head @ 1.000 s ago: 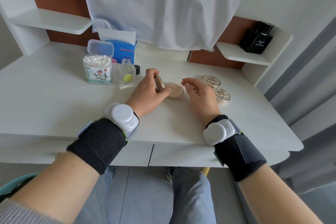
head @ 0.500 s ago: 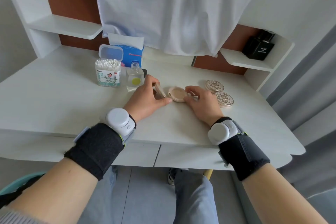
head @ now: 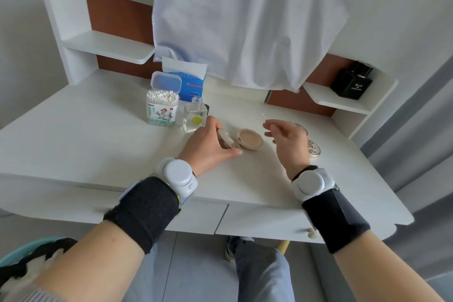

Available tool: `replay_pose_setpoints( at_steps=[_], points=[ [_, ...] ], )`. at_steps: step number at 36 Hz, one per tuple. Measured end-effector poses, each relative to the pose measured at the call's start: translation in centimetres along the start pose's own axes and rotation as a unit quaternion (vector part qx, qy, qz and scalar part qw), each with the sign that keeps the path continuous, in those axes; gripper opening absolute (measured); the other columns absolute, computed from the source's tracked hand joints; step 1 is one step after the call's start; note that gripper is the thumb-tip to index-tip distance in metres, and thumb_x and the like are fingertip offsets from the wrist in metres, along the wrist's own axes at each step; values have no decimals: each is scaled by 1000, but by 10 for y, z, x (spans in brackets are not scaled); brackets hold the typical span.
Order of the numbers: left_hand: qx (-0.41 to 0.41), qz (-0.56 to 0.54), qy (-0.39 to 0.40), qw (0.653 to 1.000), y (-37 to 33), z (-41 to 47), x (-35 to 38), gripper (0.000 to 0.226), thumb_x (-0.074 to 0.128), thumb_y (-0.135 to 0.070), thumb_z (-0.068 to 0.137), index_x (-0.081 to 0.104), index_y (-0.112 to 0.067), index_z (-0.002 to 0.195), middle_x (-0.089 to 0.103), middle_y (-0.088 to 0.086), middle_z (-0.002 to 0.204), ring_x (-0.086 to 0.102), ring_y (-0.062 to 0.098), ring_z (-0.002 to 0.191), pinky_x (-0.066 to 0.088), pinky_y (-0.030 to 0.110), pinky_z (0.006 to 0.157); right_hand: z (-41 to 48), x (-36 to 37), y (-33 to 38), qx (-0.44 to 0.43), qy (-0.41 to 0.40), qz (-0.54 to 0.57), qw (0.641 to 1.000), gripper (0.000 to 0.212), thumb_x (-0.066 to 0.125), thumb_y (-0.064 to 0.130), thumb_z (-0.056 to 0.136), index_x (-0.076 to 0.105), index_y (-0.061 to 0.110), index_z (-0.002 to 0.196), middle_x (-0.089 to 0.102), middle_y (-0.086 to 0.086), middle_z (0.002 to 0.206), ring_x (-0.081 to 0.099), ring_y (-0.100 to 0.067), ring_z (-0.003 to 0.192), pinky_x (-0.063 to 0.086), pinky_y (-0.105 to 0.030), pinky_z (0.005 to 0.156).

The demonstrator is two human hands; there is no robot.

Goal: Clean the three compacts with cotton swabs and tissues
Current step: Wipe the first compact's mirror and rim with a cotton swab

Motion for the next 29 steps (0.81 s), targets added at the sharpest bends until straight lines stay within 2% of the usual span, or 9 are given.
replay_pose_setpoints(
  at_steps=[2,5,9,13,15,19,22,25,29],
  points=[
    [-4,2,1,1000,0,0,0,67,81,-46,67,40,-14,111,52,-5,88,53,18,85,37,26,71,-1,7,6,8,10,33,999,18,53,1,91,67,11,97,72,-6,97,67,-5,71,46,-11,64],
    [-8,1,-2,1000,0,-1,-1,67,79,-48,67,40,-15,110,52,-7,81,55,18,82,37,27,69,-1,22,16,30,35,76,996,20,53,1,92,62,14,104,72,-4,87,66,-8,65,50,-17,64],
    [-18,-8,5,1000,0,1,-1,67,80,-47,67,41,-14,111,56,-2,90,56,19,86,39,28,70,4,43,30,21,69,84,994,27,47,0,95,59,18,111,67,1,82,66,-8,66,49,-17,62],
    [-23,-25,8,999,-1,2,-1,64,80,-43,68,40,-13,109,60,2,96,59,22,91,45,31,74,10,64,50,-5,86,79,993,22,46,-2,92,62,12,100,66,-1,80,65,-11,71,43,-10,61],
    [-25,-33,6,999,-2,1,-2,61,79,-42,69,41,-14,106,59,-3,90,59,19,87,45,30,71,14,76,60,-6,86,94,992,15,49,0,91,57,13,94,70,-2,82,64,-12,74,46,-12,66],
    [-28,-46,13,998,-2,1,-4,56,77,-38,70,41,-13,106,57,-9,83,58,15,83,44,28,69,23,99,74,-20,95,97,991,13,47,6,93,49,17,87,72,-6,95,64,-2,78,44,-13,68],
    [-29,-44,18,998,-1,1,-3,57,77,-38,70,41,-14,107,62,-1,91,60,18,86,45,31,72,30,110,82,-27,83,82,993,10,50,14,94,50,18,85,73,1,90,63,-3,80,47,-22,73],
    [-29,-38,13,999,1,2,-2,54,75,-36,72,39,-14,106,61,1,92,59,19,85,41,29,68,34,119,87,-34,71,54,995,13,54,17,91,54,19,78,71,6,83,65,-20,86,51,-35,82],
    [-28,-36,12,999,2,3,-1,51,72,-36,74,38,-15,107,59,1,89,57,20,83,36,29,65,36,125,90,-36,78,-11,996,16,57,17,86,57,25,72,71,4,86,64,-19,89,51,-39,86]
  ],
)
Point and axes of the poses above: each hand's wrist, its own z-axis towards the middle knuckle, its own x-axis out of the palm, y = z × x, the point moved 4 cm from there along z, towards the middle knuckle
